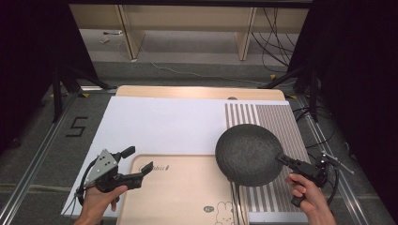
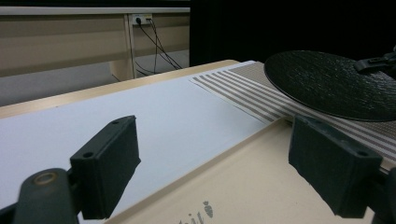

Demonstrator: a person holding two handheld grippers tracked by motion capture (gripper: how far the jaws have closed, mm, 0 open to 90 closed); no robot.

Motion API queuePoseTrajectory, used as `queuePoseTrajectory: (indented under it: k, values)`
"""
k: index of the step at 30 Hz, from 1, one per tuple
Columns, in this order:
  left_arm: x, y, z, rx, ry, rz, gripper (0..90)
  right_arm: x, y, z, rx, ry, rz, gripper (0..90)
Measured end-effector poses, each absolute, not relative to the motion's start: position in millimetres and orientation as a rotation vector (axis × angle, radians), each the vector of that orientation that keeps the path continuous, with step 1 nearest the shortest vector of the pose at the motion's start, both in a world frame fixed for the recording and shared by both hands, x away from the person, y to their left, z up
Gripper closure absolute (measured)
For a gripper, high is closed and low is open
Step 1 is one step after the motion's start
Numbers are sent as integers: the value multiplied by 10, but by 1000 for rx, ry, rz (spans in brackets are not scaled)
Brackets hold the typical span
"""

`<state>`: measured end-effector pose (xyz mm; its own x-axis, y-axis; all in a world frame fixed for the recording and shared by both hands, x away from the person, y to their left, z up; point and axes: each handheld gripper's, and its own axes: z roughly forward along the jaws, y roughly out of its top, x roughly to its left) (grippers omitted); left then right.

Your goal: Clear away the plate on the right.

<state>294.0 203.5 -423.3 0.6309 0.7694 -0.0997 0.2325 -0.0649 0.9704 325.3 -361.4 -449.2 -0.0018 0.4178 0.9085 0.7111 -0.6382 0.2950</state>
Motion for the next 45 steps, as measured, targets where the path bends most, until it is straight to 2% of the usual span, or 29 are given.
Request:
queuePoseTrajectory:
  k: [45]
  values:
    - [2937,2038,-4234,1621,841,540,158,3290,-2269,-4638,-1695,-1568,-1405,862]
